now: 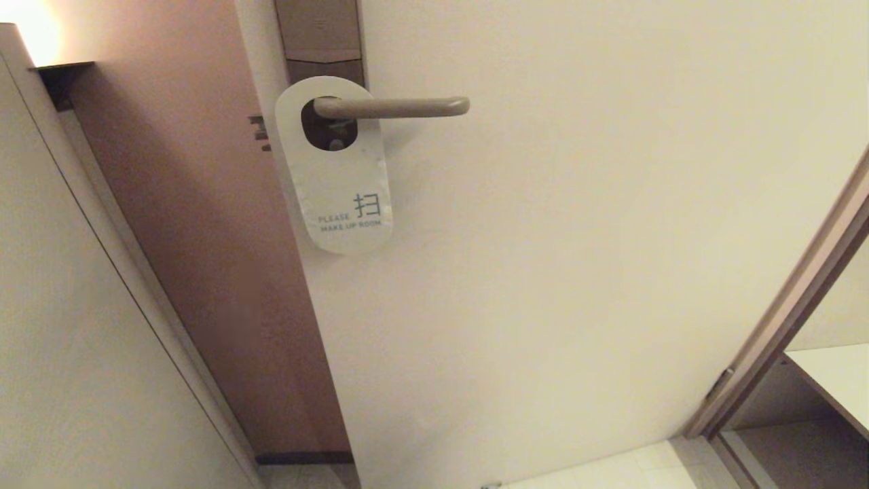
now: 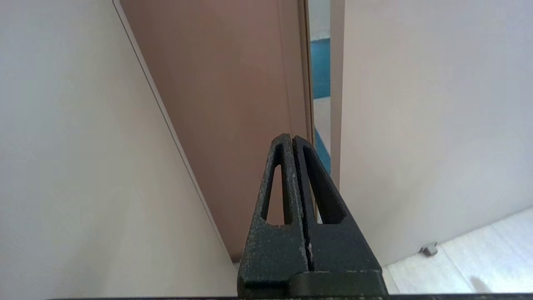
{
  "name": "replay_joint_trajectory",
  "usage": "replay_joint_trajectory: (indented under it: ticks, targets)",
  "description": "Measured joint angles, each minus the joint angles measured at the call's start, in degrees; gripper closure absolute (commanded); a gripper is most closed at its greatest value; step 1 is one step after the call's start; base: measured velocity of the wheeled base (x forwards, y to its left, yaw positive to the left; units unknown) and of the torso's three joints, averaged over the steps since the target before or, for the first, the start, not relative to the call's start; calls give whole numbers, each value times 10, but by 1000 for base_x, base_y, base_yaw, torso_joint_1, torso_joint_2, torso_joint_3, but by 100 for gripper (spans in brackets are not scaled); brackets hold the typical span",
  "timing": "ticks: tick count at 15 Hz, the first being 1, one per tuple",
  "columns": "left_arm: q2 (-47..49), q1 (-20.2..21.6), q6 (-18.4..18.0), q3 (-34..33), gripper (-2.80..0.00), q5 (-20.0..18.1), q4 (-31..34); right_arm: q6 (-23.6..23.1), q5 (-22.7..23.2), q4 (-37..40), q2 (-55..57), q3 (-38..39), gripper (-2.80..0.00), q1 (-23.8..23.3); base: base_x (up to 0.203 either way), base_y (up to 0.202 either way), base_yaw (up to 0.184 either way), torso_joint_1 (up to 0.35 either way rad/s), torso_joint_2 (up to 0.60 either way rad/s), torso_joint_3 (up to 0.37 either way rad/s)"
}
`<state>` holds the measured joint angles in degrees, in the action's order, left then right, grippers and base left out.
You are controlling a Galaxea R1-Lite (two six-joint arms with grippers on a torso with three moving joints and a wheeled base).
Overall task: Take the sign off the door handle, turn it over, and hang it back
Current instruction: Take down the sign
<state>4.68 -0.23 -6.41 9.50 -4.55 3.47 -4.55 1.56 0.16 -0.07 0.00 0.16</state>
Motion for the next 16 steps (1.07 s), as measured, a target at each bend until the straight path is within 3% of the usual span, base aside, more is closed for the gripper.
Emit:
replay_joint_trajectory:
  ticks: [4,8,10,16]
  targets:
    - [83,-28,4,79,0,-18,-2,0,0,0,0,0,0,0,0,0,0,0,0,0]
    - [160,-128,36,131,0,-22,-9,0,0,0,0,0,0,0,0,0,0,0,0,0]
    - [201,-159,54,146,0,-21,-35,0,0,0,0,0,0,0,0,0,0,0,0,0]
    - [329,-175,73,169,0,-23,-144,0,0,0,0,0,0,0,0,0,0,0,0,0]
